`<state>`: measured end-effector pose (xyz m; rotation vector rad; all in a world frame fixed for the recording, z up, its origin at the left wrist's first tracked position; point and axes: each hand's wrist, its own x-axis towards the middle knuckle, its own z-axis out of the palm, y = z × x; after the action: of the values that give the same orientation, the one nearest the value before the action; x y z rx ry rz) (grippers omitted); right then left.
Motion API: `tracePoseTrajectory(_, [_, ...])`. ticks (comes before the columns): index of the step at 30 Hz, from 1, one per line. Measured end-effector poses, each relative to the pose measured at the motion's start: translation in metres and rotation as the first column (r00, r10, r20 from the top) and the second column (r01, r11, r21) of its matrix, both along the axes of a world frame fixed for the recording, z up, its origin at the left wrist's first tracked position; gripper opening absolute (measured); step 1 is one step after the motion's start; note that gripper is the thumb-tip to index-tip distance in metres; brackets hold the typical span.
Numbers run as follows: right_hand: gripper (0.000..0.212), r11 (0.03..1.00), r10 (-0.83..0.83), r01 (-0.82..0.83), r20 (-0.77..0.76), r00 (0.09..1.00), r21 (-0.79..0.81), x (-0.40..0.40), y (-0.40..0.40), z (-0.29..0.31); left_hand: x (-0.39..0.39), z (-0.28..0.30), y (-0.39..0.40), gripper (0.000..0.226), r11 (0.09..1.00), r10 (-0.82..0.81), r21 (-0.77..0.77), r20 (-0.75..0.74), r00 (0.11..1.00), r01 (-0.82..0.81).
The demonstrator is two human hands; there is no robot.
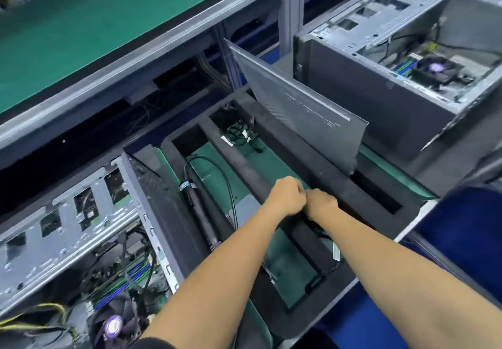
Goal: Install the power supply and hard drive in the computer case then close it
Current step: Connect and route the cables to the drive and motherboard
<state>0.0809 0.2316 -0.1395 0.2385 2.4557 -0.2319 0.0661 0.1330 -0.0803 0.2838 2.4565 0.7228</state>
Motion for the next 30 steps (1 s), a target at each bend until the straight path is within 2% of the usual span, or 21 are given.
tracePoseTrajectory(4, [0.028,0.999,-0.027,0.027,0.005,1.0,-0.038,-0.002,0.001,0.005,-0.004,-0.009,0.0,0.016,0.998,0.058,0.024,0.019,0.998,-0.059])
tracePoseTrajectory(7, [0.025,0.986,-0.118,0.112,-0.042,0.992,-0.127,-0.013,-0.003,0.028,-0.01,-0.008,0.001,0.014,0.975,0.206,0.075,0.061,0.977,-0.21])
tracePoseTrajectory(10, [0.015,0.963,-0.199,0.166,-0.146,0.969,-0.211,-0.024,-0.012,0.06,-0.019,-0.002,-0.001,0.017,0.914,0.368,0.135,0.116,0.923,-0.382])
tracePoseTrajectory(12, [0.007,0.928,-0.281,0.213,-0.199,0.939,-0.306,-0.032,-0.018,0.084,-0.029,0.012,-0.001,0.019,0.806,0.498,0.266,0.179,0.849,-0.529])
tracePoseTrajectory(16, [0.027,0.806,-0.431,0.225,-0.282,0.857,-0.547,-0.049,-0.035,0.138,-0.053,0.061,-0.011,0.026,0.521,0.635,0.503,0.313,0.707,-0.69])
tracePoseTrajectory(19, [0.027,0.701,-0.491,0.153,-0.315,0.813,-0.697,-0.059,-0.062,0.184,-0.064,0.106,-0.037,0.027,0.348,0.663,0.631,0.357,0.658,-0.694])
tracePoseTrajectory(22, [0.03,0.621,-0.488,0.054,-0.332,0.807,-0.782,-0.066,-0.101,0.224,-0.07,0.149,-0.074,0.031,0.225,0.721,0.736,0.316,0.617,-0.639])
tracePoseTrajectory(25, [0.031,0.553,-0.444,-0.06,-0.355,0.823,-0.831,-0.065,-0.143,0.256,-0.068,0.186,-0.117,0.036,0.146,0.763,0.803,0.281,0.582,-0.579])
tracePoseTrajectory(27, [0.034,0.524,-0.359,-0.162,-0.39,0.848,-0.836,-0.06,-0.172,0.274,-0.064,0.207,-0.151,0.028,0.15,0.8,0.827,0.22,0.558,-0.541])
tracePoseTrajectory(29, [0.031,0.443,-0.234,-0.255,-0.386,0.892,-0.859,-0.052,-0.199,0.284,-0.058,0.226,-0.189,0.022,0.139,0.865,0.846,0.149,0.478,-0.515])
tracePoseTrajectory(30, [0.027,0.4,-0.158,-0.287,-0.374,0.914,-0.871,-0.046,-0.213,0.287,-0.054,0.234,-0.21,0.02,0.091,0.893,0.863,0.151,0.425,-0.497])
